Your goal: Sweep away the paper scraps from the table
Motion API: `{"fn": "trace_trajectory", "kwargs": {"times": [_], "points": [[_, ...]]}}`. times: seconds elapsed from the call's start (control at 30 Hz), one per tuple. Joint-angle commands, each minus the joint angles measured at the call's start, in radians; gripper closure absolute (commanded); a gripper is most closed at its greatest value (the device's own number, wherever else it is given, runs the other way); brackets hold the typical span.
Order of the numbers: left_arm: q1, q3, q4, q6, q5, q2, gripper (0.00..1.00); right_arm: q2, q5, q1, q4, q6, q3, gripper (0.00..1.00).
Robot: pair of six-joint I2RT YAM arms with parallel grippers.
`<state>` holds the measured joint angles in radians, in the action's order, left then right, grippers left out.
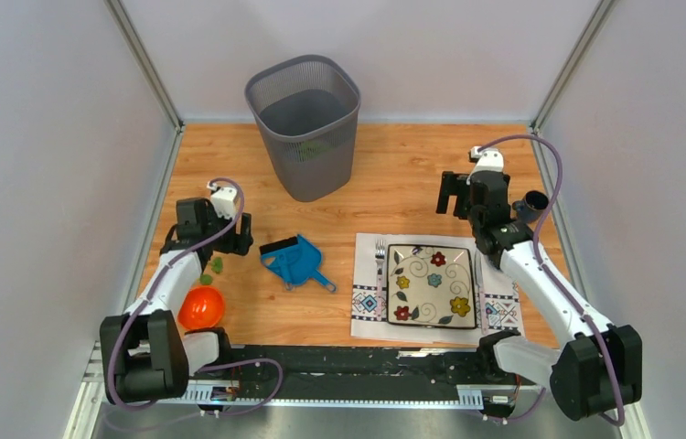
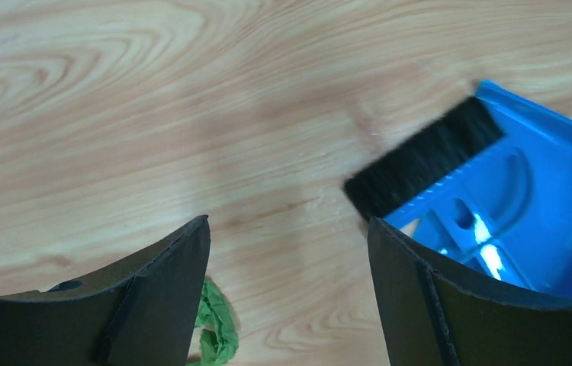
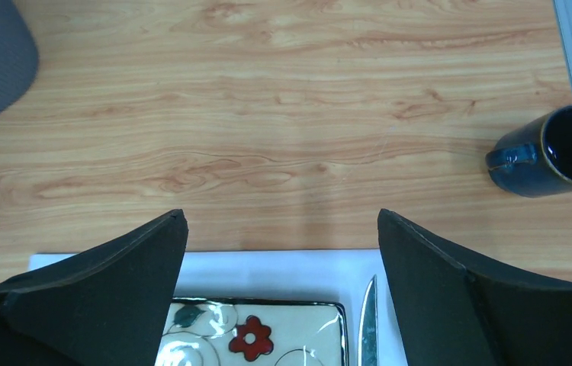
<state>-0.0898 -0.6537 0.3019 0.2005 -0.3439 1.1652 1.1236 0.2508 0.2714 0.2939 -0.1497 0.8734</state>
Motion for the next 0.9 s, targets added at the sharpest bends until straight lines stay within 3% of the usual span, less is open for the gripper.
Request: {"fn": "trace_trajectory", "kwargs": {"times": [0.0, 0.33, 0.87], "points": [[-0.010, 0.143, -0.380, -0.105, 0.069, -0.079, 0.18, -0.001, 0.123, -0.001, -0.283, 0.001, -0.120, 0.00], [-0.010, 0.475, -0.895, -0.168, 0.006, -0.088, 0.17, -0.015, 0.131, -0.003, -0.553, 0.070, -0.309, 0.00], [-0.010, 0.618, -1.063, -0.185, 0.031, -0.081, 0.17, 0.012, 0.186, -0.003, -0.754, 0.114, -0.448, 0.00]]}}
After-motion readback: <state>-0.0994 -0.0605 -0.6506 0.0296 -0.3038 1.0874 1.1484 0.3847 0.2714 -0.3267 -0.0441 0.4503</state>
